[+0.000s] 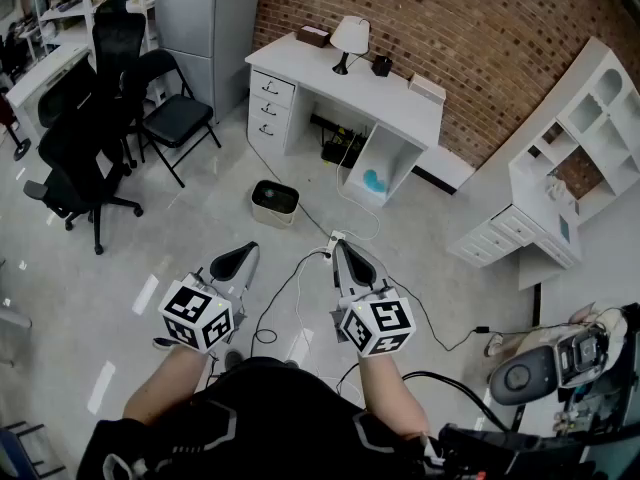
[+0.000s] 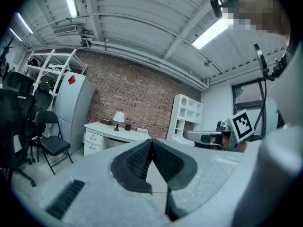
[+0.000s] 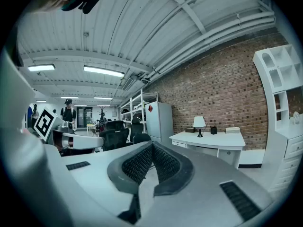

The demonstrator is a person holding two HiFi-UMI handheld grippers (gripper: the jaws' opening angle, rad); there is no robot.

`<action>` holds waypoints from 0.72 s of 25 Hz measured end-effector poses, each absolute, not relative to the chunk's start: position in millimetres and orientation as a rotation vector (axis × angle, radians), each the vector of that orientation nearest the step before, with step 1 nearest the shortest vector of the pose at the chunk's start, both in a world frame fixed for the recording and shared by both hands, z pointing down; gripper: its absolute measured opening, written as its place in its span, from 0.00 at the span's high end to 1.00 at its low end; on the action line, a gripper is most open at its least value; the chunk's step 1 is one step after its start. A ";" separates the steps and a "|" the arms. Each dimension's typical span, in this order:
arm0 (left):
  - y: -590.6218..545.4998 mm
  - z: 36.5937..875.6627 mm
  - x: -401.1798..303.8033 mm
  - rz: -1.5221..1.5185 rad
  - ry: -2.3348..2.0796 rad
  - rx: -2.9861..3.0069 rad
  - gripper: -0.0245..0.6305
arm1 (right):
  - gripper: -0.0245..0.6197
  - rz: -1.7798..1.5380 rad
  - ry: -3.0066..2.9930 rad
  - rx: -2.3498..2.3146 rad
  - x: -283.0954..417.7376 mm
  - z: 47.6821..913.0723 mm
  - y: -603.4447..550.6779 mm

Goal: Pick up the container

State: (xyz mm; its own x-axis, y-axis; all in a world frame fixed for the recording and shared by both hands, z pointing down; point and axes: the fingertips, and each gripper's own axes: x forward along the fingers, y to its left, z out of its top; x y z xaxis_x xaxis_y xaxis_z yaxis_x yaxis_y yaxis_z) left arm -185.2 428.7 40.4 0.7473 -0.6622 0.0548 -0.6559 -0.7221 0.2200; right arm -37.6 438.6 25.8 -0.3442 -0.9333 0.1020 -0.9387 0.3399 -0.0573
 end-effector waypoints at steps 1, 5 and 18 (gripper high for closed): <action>428.5 40.1 -184.4 -0.039 -1.045 2.724 0.95 | 0.95 0.164 -2.528 1.769 -36.5 25.9 438.2; 426.5 40.0 -184.7 -0.031 -1.052 2.737 0.95 | 0.95 0.158 -2.521 1.772 -36.5 26.1 435.9; 409.2 41.0 -206.9 -0.043 -1.054 2.733 0.95 | 0.95 0.054 -2.491 1.764 -62.7 20.1 420.2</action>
